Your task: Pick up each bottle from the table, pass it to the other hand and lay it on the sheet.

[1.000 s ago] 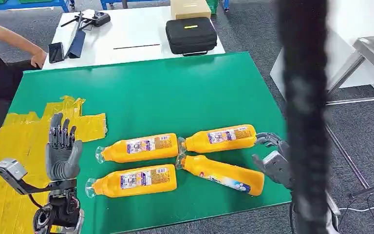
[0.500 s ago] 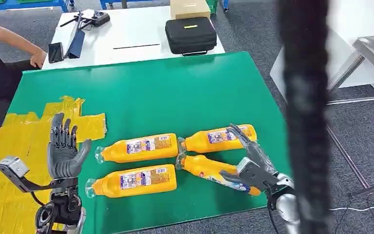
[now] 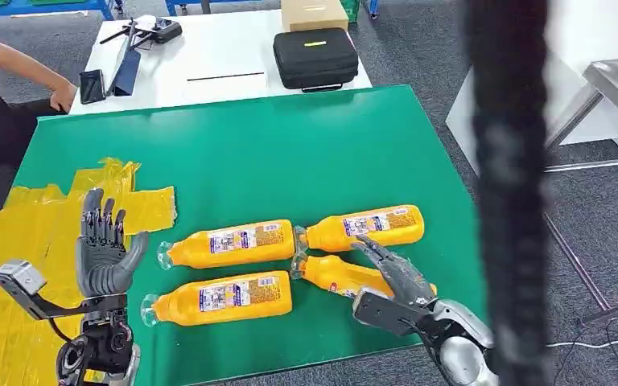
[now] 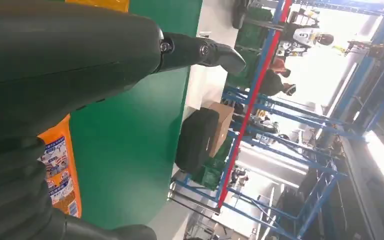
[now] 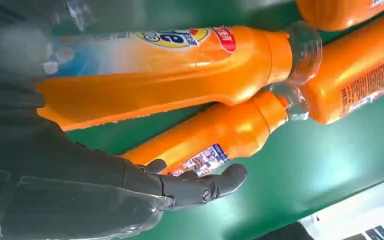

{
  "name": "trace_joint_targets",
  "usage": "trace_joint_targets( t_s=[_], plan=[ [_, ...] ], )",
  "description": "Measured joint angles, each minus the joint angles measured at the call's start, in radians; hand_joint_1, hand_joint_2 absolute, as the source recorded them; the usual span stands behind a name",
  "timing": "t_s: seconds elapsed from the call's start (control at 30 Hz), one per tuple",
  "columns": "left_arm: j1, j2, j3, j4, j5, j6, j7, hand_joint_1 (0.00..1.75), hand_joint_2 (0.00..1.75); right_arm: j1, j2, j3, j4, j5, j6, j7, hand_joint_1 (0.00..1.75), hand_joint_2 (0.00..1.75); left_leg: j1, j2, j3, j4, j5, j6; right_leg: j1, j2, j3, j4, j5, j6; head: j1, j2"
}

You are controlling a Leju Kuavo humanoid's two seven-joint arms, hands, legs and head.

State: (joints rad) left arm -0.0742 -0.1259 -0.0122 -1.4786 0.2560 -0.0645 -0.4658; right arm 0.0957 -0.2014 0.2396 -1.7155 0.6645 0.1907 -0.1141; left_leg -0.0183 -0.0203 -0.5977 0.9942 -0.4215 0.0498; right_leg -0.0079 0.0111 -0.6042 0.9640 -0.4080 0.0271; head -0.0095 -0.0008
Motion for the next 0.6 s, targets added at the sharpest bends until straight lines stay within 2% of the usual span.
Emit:
trace_joint_targets(
  t_s=[0.23, 0.6],
  plan=[
    [-0.004, 0.002, 0.002, 0.000, 0.014, 0.014, 0.017, 0.00, 1.75, 0.001, -0.037, 0.024, 0.000, 0.155, -0.022, 0.173, 0.00, 1.75, 0.000, 0.000, 0.000, 0.000, 0.000, 0.000, 0.000, 0.000, 0.000, 0.000, 0.000, 0.000, 0.000, 0.000],
    [-0.001, 0.002, 0.014, -0.001, 0.016, 0.014, 0.028, 0.00, 1.75, 0.072, -0.087, 0.024, -0.061, 0.277, -0.079, 0.339, 0.00, 1.75, 0.000, 0.000, 0.000, 0.000, 0.000, 0.000, 0.000, 0.000, 0.000, 0.000, 0.000, 0.000, 0.000, 0.000]
  ],
)
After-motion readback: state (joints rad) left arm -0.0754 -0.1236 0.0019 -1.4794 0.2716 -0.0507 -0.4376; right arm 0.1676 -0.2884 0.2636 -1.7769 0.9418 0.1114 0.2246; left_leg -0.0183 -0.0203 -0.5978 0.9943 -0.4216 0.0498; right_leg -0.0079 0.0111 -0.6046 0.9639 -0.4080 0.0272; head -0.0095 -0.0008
